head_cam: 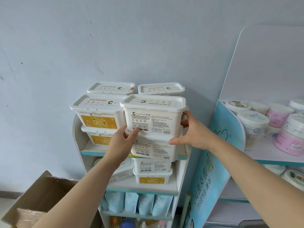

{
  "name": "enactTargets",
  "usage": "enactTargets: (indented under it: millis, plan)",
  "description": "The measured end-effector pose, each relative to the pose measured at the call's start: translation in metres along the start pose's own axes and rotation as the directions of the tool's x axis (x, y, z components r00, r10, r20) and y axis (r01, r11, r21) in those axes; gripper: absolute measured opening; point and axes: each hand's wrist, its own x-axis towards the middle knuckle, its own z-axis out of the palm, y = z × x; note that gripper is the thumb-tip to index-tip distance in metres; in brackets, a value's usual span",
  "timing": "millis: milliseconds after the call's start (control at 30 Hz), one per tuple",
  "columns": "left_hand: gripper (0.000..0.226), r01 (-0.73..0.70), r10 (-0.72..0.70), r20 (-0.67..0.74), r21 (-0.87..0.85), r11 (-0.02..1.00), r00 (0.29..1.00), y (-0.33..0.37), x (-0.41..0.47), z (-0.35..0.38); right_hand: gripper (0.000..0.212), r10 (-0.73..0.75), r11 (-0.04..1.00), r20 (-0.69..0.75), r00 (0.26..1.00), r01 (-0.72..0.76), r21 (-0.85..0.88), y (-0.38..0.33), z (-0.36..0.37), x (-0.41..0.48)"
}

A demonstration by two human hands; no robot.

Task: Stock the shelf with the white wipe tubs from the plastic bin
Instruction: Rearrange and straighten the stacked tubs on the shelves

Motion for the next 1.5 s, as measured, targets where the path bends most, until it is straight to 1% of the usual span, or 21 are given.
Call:
enactTargets:
  millis: [33, 67, 133, 167, 200, 267, 367, 433, 500, 600, 700, 800, 867, 933, 1067, 1167, 1233, 1300, 1333, 1400, 1500]
  plan:
    - [0.037, 0.024, -0.025, -0.02, -0.011, 1.0, 0.999, 0.003, -0.003, 0.003, 0.1, -0.006, 1.0, 0.004, 1.0, 0.006, 0.002, -0.002, 0.002, -0.002]
    - [0.051, 0.063, -0.064, -0.014, -0.054, 0.997, 0.998, 0.007, -0.006, 0.006, 0.101, -0.015, 1.0, 0.005, 1.0, 0.015, 0.005, -0.004, 0.003, -0.004]
    - [0.083, 0.172, -0.161, 0.064, -0.239, 0.956, 0.985, 0.013, -0.01, 0.011, 0.1, -0.041, 0.999, -0.006, 0.999, 0.041, 0.017, -0.007, 0.005, -0.008]
    - [0.088, 0.23, -0.204, 0.11, -0.34, 0.912, 0.973, 0.017, -0.011, 0.014, 0.1, -0.05, 0.999, -0.014, 0.999, 0.05, 0.02, -0.008, 0.006, -0.009]
    - [0.088, 0.269, -0.224, 0.154, -0.413, 0.87, 0.962, 0.023, -0.014, 0.017, 0.1, -0.056, 0.998, -0.018, 0.998, 0.056, 0.018, -0.009, 0.006, -0.01]
    - [0.08, 0.303, -0.234, 0.198, -0.491, 0.816, 0.952, 0.036, -0.021, 0.021, 0.099, -0.061, 0.998, -0.009, 0.998, 0.061, 0.008, -0.008, 0.005, -0.012]
    - [0.072, 0.293, -0.237, 0.173, -0.533, 0.794, 0.956, 0.044, -0.025, 0.025, 0.09, -0.078, 0.997, 0.013, 0.997, 0.078, 0.011, -0.003, 0.0, -0.018]
    - [0.074, 0.284, -0.229, 0.168, -0.532, 0.797, 0.959, 0.043, -0.026, 0.021, 0.081, -0.1, 0.994, 0.009, 0.995, 0.099, 0.04, 0.0, -0.003, -0.024]
    - [0.073, 0.272, -0.204, 0.187, -0.498, 0.824, 0.961, 0.04, -0.028, 0.016, 0.077, -0.125, 0.991, 0.019, 0.992, 0.124, 0.051, 0.001, -0.003, -0.029]
    - [0.065, 0.191, -0.103, 0.217, -0.436, 0.88, 0.971, 0.037, -0.032, 0.01, 0.077, -0.161, 0.986, 0.028, 0.987, 0.159, 0.047, 0.003, 0.003, -0.03]
    - [0.068, 0.094, 0.009, 0.262, -0.378, 0.921, 0.965, 0.039, -0.039, 0.009, 0.081, -0.186, 0.978, 0.028, 0.982, 0.182, 0.101, 0.004, 0.01, -0.025]
    - [0.045, -0.004, 0.085, 0.246, -0.313, 0.95, 0.966, 0.038, -0.04, 0.01, 0.082, -0.207, 0.967, 0.055, 0.977, 0.196, 0.161, 0.0, 0.015, -0.023]
    - [0.035, -0.041, 0.095, 0.187, -0.273, 0.961, 0.978, 0.034, -0.037, 0.009, 0.08, -0.21, 0.965, 0.058, 0.976, 0.198, 0.174, -0.003, 0.02, -0.021]
    - [0.03, -0.044, 0.082, 0.137, -0.259, 0.965, 0.987, 0.03, -0.034, 0.007, 0.078, -0.21, 0.966, 0.053, 0.976, 0.199, 0.164, -0.005, 0.023, -0.019]
    - [0.031, -0.015, 0.038, 0.106, -0.209, 0.978, 0.994, 0.023, -0.03, 0.0, 0.077, -0.19, 0.968, 0.058, 0.98, 0.177, 0.176, -0.008, 0.024, -0.01]
    - [0.034, -0.009, 0.037, 0.134, -0.205, 0.979, 0.99, 0.02, -0.028, -0.006, 0.087, -0.157, 0.972, 0.097, 0.983, 0.136, 0.194, -0.007, 0.021, 0.001]
    - [0.033, -0.019, 0.051, 0.149, -0.204, 0.979, 0.988, 0.018, -0.026, -0.01, 0.102, -0.133, 0.987, 0.149, 0.98, 0.116, 0.115, -0.007, 0.018, 0.014]
    - [0.031, -0.03, 0.065, 0.171, -0.201, 0.979, 0.983, 0.018, -0.026, -0.013, 0.116, -0.112, 0.994, 0.245, 0.963, 0.104, 0.044, -0.01, 0.015, 0.027]
    - [0.031, -0.035, 0.071, 0.177, -0.199, 0.979, 0.982, 0.017, -0.026, -0.015, 0.119, -0.105, 0.994, 0.295, 0.95, 0.1, 0.032, -0.011, 0.014, 0.034]
    - [0.03, -0.046, 0.08, 0.171, -0.194, 0.98, 0.982, 0.013, -0.023, -0.02, 0.117, -0.105, 0.994, 0.371, 0.923, 0.098, 0.036, -0.014, 0.013, 0.045]
    - [0.03, -0.066, 0.097, 0.175, -0.176, 0.982, 0.98, 0.006, -0.02, -0.03, 0.101, -0.108, 0.994, 0.404, 0.908, 0.087, 0.071, -0.016, 0.015, 0.059]
